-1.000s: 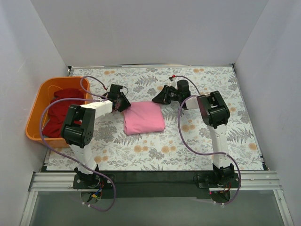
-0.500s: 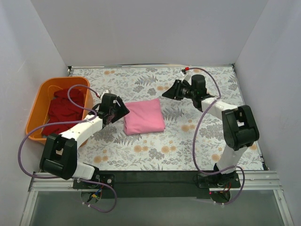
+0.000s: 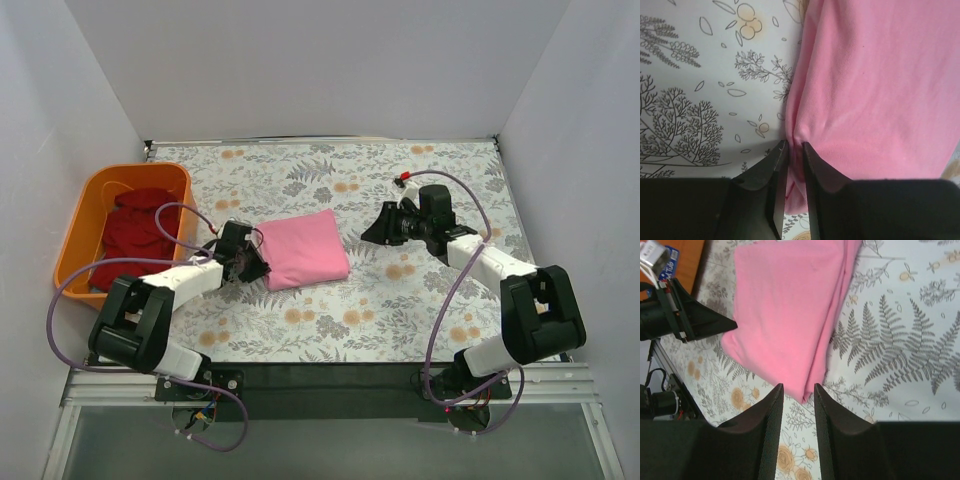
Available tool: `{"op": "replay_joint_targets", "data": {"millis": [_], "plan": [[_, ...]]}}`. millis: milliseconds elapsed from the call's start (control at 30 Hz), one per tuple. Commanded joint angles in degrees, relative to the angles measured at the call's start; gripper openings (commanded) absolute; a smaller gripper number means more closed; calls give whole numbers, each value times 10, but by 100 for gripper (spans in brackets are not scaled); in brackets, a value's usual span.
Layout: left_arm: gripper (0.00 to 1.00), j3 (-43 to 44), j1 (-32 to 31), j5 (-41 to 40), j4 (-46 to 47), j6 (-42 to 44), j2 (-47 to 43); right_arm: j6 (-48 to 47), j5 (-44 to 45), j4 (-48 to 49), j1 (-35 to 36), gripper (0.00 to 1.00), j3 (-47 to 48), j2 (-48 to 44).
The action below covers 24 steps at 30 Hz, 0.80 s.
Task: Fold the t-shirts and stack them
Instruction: Neatly place the folded tshirt to the corner
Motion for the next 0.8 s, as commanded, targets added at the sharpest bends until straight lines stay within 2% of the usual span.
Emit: {"op": "replay_joint_targets", "data": {"millis": [0, 67, 200, 233, 300, 333, 400, 433, 533, 633, 767], "plan": [[19, -29, -3, 0, -9, -10, -38, -24, 14, -17, -2, 33, -21, -22], [21, -27, -2, -8, -16, -6, -59, -30, 25, -23, -6, 36, -32, -31], [44, 4, -3, -36, -54, 24, -93, -48, 51, -64, -15, 43, -33, -49], [55, 19, -2, -48, -72, 31, -101, -60, 70, -75, -16, 49, -31, -59], [62, 31, -5, -53, -89, 54, -123, -69, 84, -89, -18, 57, -26, -67], [69, 37, -7, -61, -96, 60, -128, -72, 87, -102, -20, 67, -27, -71], [73, 53, -26, -70, -112, 73, -139, -73, 84, -105, -23, 73, -29, -77], [77, 58, -37, -83, -116, 76, -140, -70, 81, -106, -23, 82, -28, -77], [79, 84, -109, -120, -134, 85, -132, -74, 47, -115, -24, 83, -21, -53], [79, 97, -137, -135, -140, 100, -119, -70, 41, -142, -22, 82, 10, -22], [79, 139, -211, -181, -139, 152, -75, -51, 95, -153, -21, 79, 5, -15]]}}
